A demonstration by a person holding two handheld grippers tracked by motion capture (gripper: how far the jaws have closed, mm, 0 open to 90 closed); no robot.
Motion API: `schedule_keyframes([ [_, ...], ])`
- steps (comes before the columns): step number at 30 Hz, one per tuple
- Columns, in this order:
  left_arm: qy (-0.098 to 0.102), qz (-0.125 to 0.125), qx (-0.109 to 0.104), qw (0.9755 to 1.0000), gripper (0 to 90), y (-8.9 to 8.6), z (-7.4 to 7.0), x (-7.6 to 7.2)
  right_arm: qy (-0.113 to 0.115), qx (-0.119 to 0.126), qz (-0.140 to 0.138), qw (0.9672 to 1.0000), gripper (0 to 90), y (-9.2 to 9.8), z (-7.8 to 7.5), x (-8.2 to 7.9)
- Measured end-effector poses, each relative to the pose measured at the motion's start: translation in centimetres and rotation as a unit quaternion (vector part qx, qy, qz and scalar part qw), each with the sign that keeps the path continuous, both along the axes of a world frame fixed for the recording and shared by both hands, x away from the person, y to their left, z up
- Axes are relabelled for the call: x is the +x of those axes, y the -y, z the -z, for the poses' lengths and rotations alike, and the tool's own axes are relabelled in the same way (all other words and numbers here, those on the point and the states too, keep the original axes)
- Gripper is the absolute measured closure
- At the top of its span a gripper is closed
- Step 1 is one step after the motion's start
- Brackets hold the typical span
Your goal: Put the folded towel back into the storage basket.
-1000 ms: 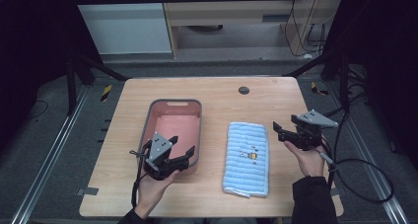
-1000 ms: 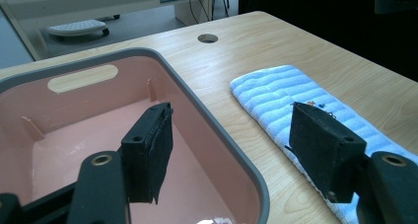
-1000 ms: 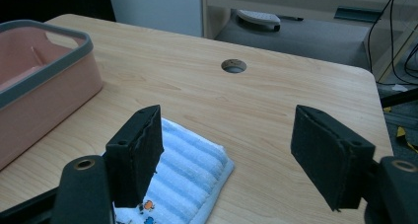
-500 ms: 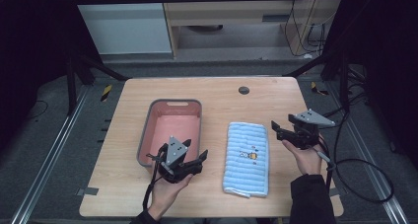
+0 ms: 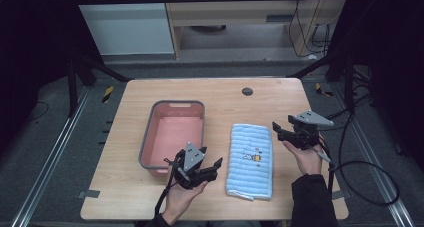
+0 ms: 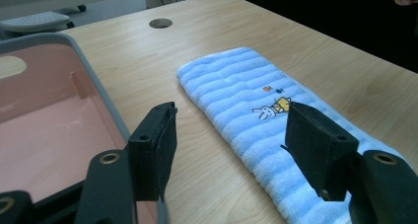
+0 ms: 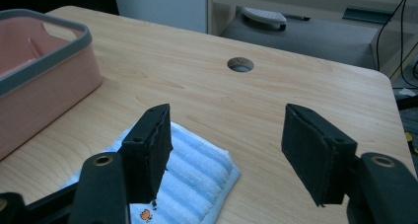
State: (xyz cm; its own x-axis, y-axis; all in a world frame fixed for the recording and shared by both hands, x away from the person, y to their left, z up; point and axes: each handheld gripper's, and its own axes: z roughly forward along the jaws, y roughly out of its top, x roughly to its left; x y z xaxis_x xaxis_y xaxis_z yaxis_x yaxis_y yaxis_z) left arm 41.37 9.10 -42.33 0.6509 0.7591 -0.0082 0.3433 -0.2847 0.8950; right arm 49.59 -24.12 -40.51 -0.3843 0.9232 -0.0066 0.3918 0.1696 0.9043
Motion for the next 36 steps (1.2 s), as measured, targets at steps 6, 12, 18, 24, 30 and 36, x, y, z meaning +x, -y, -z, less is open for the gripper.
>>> schedule_keyframes([
  [6, 0.000, 0.010, 0.014, 0.9999, 38.1, 1.3, 0.9, -0.1, -0.009, -0.007, -0.004, 0.9999, 38.3, -0.4, 1.0, 0.6],
  [12, -0.008, 0.017, 0.018, 0.9997, 39.9, 2.1, 1.5, 0.0, -0.018, -0.012, -0.007, 0.9997, 38.6, -0.6, 1.8, 0.9],
  [18, -0.014, 0.022, 0.026, 0.9993, 41.3, 2.7, 2.1, 0.1, -0.023, -0.013, -0.009, 0.9996, 38.6, -0.7, 2.3, 1.3],
  [24, -0.024, 0.023, 0.037, 0.9988, 43.1, 3.5, 3.1, 0.1, -0.026, -0.017, -0.010, 0.9995, 39.2, -0.8, 2.8, 1.6],
  [30, -0.033, 0.021, 0.039, 0.9985, 44.1, 3.9, 4.0, 0.1, -0.035, -0.023, -0.013, 0.9990, 40.6, -1.0, 3.5, 2.1],
  [36, -0.046, 0.020, 0.045, 0.9977, 45.4, 4.3, 5.1, 0.2, -0.044, -0.029, -0.010, 0.9986, 42.2, -1.2, 4.3, 2.5],
])
